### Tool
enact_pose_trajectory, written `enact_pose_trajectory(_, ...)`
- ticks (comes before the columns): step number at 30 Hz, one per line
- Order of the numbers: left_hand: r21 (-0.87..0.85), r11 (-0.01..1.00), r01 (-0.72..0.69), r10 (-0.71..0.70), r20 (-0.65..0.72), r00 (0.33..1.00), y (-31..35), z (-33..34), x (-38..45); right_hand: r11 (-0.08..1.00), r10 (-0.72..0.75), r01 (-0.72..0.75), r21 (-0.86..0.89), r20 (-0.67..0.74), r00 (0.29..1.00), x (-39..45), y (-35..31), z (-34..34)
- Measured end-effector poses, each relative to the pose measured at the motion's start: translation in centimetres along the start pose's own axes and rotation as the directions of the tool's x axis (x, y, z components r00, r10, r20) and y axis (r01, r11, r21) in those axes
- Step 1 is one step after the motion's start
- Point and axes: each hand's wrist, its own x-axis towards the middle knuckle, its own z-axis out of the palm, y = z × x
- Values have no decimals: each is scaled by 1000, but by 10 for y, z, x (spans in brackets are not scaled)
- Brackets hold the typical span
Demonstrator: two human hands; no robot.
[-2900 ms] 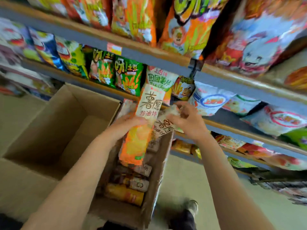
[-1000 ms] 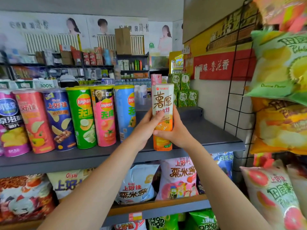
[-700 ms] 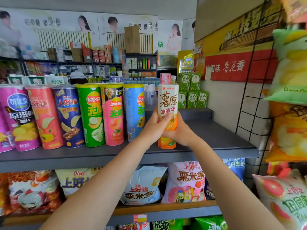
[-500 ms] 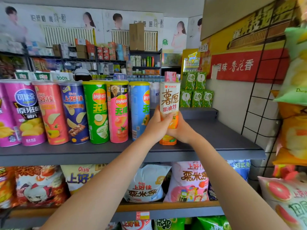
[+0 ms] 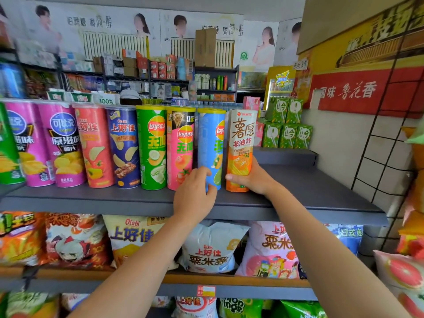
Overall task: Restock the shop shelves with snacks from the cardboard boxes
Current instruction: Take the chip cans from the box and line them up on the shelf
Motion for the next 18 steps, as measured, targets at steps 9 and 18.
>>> enact_pose_trajectory(9, -49, 998, -39, 35, -82, 996, -4, 2, -1, 999, -33, 27, -22, -382, 923, -73, -40, 15)
enact_pose_trajectory(18, -244, 968, 60, -101, -160, 982, -71, -53, -114, 957, -97, 167, 238, -281, 955, -162, -69, 180)
